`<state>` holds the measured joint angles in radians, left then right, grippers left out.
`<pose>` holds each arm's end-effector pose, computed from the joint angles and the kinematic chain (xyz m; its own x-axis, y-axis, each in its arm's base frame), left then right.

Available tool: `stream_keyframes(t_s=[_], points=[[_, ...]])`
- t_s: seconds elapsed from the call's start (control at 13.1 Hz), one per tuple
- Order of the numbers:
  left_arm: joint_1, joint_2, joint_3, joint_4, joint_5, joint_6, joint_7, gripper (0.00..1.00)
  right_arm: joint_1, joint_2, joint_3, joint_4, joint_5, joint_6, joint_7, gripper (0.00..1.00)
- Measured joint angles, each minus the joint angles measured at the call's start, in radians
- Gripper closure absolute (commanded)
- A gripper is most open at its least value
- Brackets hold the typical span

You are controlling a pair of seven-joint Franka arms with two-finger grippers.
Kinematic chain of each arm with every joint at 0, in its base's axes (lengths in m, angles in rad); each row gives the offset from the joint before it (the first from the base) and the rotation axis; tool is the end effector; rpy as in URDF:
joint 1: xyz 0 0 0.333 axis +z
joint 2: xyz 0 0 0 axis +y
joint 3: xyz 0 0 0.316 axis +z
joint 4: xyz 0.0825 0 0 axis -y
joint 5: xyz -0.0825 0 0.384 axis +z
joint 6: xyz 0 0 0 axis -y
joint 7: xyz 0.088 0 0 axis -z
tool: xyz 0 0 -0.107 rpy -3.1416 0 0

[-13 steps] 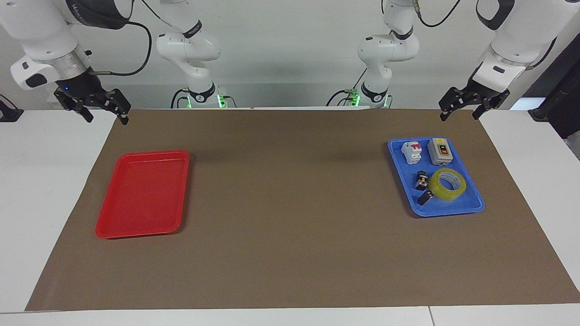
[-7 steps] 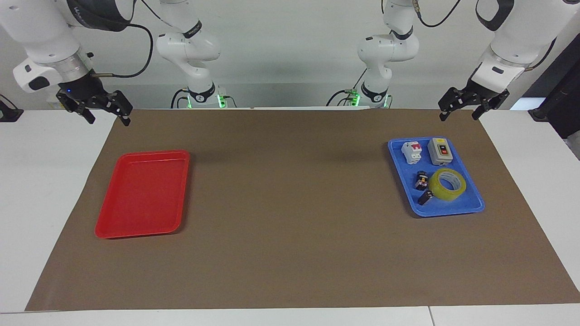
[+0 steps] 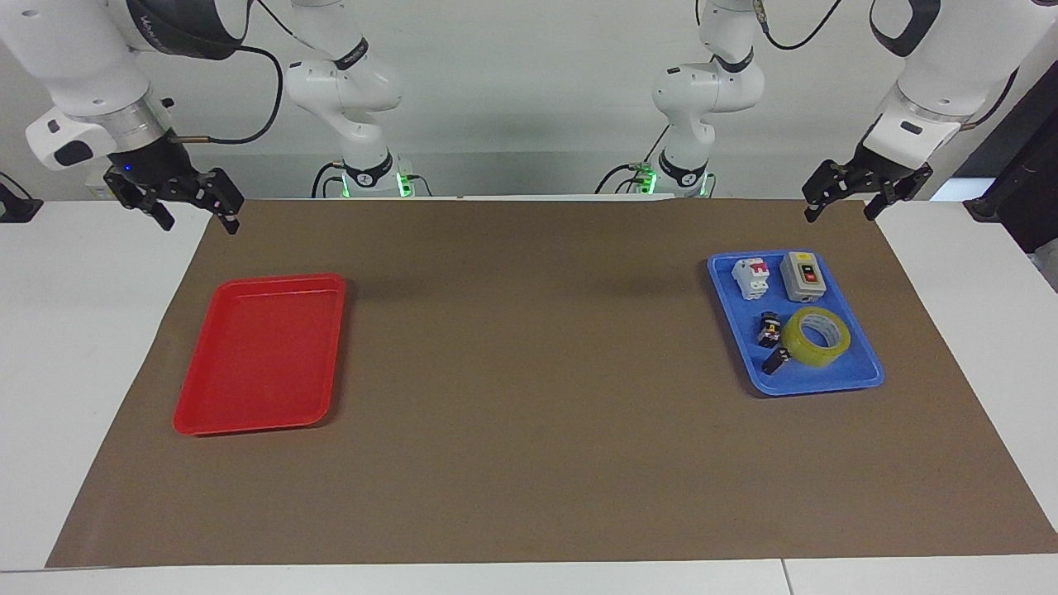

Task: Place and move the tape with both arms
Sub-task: 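Reach the left gripper toward the yellow tape roll in the blue tray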

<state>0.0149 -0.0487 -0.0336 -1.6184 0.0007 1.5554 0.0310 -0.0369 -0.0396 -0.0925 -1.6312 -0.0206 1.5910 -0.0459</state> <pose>0.5373 -0.0104 0.6273 0.9987 -0.0496 -0.0144 -0.0496 -0.9988 -0.0019 0.5386 -0.0733 0.6194 0.9966 -0.0829 -0.0015 -0.0829 -0.9964 0.0169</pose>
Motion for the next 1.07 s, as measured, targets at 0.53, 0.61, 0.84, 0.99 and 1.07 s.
stream_keyframes(t_s=[0.53, 0.61, 0.84, 0.99, 1.07], points=[[0.131, 0.074, 0.004, -0.126, 0.0, 0.214, 0.019, 0.0, 0.004, 0.0, 0.01, -0.008, 0.0, 0.002, 0.0, 0.0], [0.146, 0.094, 0.004, -0.148, 0.0, 0.246, 0.02, 0.0, 0.004, 0.0, 0.01, -0.008, 0.0, 0.005, 0.0, 0.0], [0.183, 0.161, 0.005, -0.208, 0.0, 0.368, 0.02, 0.0, 0.004, 0.0, 0.011, -0.009, 0.0, 0.013, 0.0, 0.0], [0.202, 0.2, 0.005, -0.255, 0.0, 0.461, 0.02, 0.0, 0.004, 0.0, 0.011, -0.011, 0.0, 0.016, 0.0, 0.0], [0.214, 0.215, 0.005, -0.283, 0.0, 0.509, 0.02, 0.0, 0.004, 0.0, 0.011, -0.011, 0.0, 0.017, 0.0, 0.0]])
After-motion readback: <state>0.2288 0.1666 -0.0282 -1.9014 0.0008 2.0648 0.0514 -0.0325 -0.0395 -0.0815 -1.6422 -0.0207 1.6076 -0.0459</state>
